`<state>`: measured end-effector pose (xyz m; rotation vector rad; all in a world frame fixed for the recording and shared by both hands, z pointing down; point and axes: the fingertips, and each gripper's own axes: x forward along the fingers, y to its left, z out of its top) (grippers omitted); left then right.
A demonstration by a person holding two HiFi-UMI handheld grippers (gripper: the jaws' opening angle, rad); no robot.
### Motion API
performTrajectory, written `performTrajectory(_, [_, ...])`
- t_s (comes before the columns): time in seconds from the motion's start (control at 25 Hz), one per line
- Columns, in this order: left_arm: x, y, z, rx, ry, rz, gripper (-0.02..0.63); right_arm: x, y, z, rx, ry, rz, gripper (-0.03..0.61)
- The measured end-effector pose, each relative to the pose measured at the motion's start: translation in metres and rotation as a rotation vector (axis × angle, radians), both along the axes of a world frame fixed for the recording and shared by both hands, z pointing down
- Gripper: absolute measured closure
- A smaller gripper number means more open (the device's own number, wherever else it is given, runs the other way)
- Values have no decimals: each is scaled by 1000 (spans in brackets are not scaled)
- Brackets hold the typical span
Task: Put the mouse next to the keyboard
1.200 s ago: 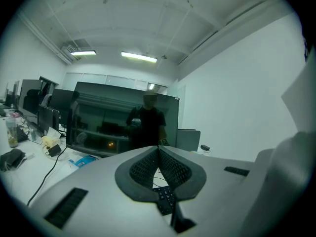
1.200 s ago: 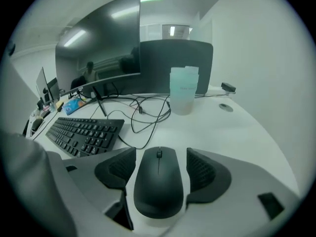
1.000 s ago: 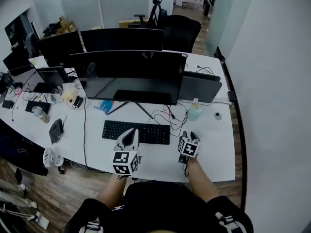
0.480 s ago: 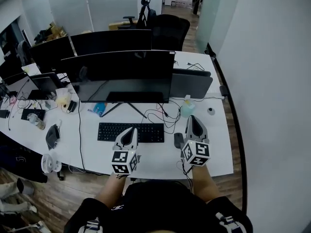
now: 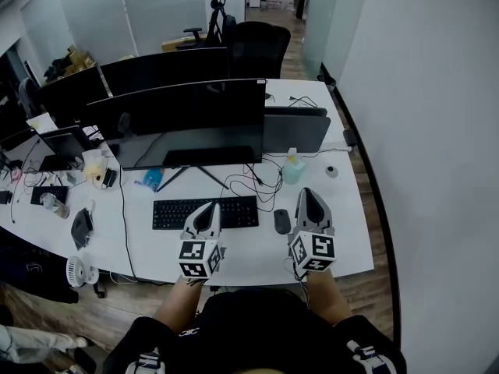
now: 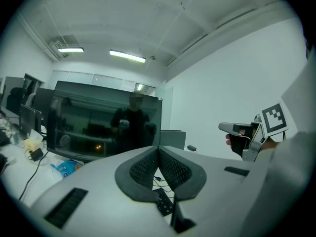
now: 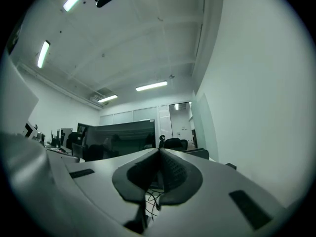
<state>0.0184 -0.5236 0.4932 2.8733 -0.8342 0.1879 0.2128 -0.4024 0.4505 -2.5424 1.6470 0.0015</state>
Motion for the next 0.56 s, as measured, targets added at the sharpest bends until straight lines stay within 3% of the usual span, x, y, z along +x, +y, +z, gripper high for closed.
performTrajectory(0.56, [-2,9,0,-2,-4,4,597,-1,5,8,-24,-26,1,565])
